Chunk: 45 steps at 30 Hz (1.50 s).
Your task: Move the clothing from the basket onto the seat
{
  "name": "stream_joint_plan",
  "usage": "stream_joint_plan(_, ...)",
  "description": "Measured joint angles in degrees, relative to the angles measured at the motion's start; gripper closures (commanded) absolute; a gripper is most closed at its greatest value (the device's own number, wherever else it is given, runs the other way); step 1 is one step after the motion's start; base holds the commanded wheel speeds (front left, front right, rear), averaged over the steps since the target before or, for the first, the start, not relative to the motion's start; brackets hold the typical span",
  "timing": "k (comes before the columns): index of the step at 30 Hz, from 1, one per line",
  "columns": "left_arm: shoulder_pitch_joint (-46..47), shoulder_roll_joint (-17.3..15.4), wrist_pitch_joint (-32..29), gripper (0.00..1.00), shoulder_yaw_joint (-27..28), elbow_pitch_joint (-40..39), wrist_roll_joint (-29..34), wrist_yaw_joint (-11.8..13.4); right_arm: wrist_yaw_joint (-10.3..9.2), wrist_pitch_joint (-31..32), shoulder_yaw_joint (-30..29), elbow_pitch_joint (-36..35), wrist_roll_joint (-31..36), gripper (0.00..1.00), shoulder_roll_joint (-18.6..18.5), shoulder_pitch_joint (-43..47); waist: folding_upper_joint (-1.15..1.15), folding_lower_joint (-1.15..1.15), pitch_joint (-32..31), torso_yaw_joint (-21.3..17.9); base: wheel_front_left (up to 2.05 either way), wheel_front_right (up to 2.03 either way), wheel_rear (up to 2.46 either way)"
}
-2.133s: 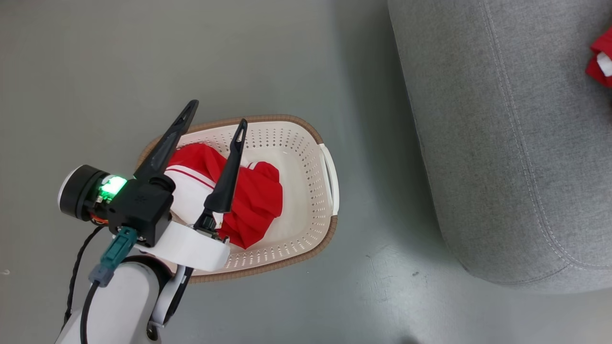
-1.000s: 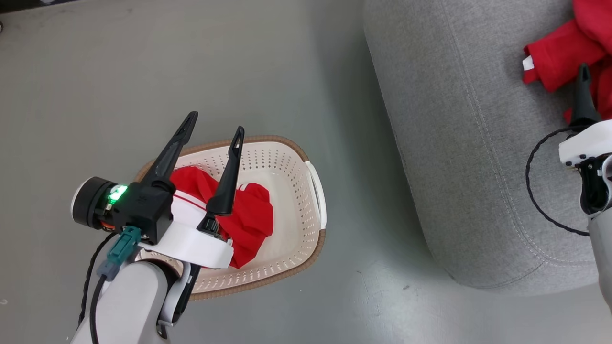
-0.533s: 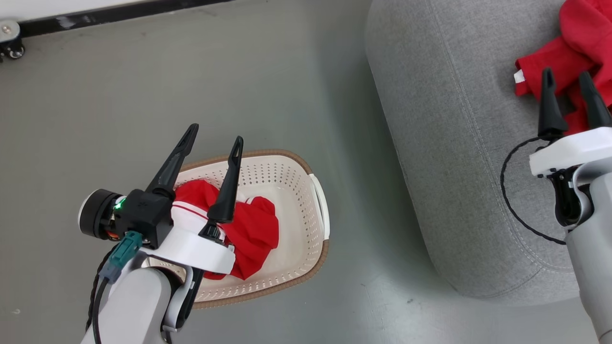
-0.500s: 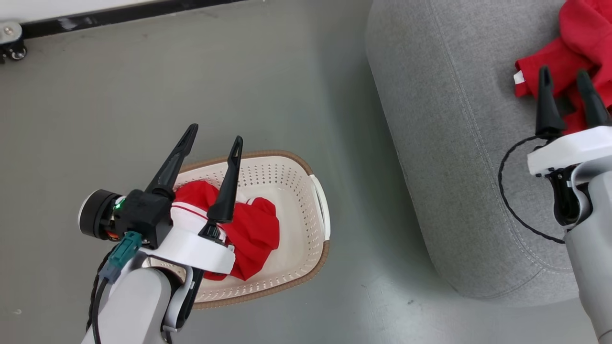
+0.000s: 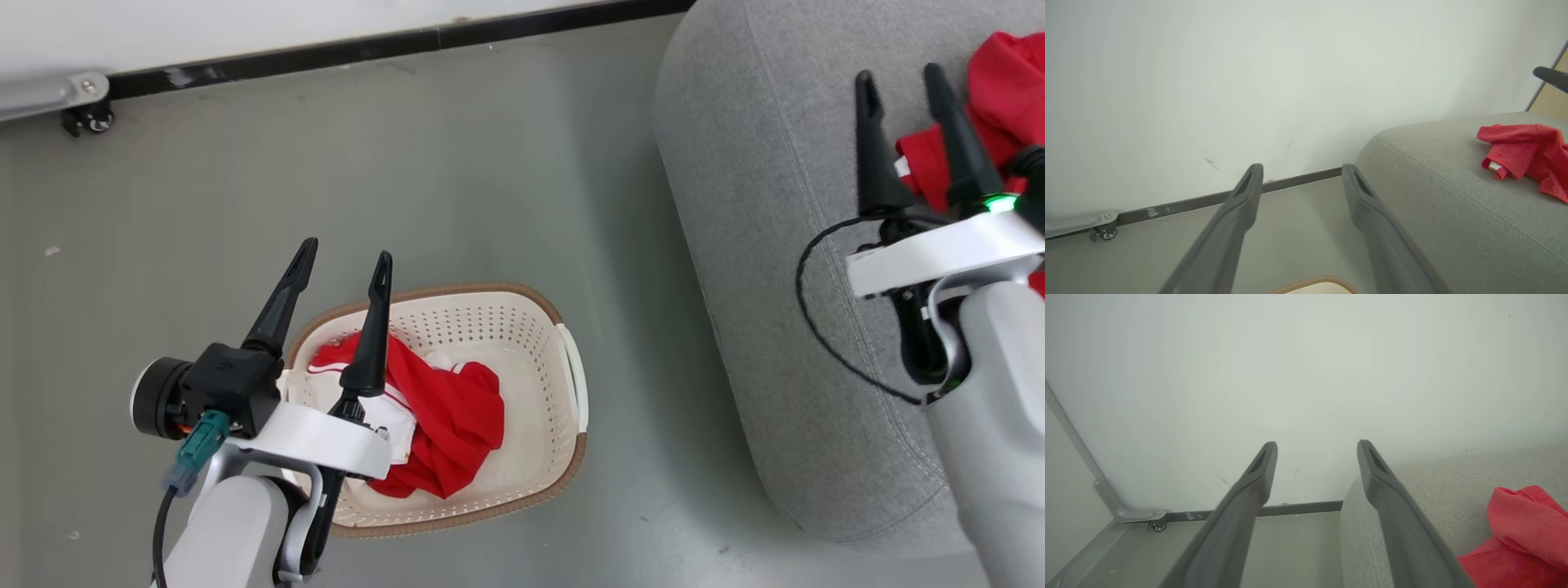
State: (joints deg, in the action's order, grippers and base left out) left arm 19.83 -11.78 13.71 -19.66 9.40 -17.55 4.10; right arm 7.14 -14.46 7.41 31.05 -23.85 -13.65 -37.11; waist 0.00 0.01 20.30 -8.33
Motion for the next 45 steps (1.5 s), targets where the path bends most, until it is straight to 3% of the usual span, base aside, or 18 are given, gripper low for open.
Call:
stream_joint_plan(14, -2.3, 1.5, 0.5, 0.00, 1.7, 2.2, -1.2, 0.5, 0.00, -0.1, 4.0, -8.9, 0.2, 0.00, 2.6, 7.8, 0.00, 0.00, -4.7, 3.6, 0.00, 0.00, 0.00)
stream_joint_plan(45, -12.5, 2.9, 0.8, 0.00, 7.3, 3.8, -2.0, 2.0, -0.01, 0.1, -1.4, -14.4, 6.3, 0.00, 8.6, 29.3, 0.00, 0.00, -17.3, 7.8, 0.00, 0.00, 0.00)
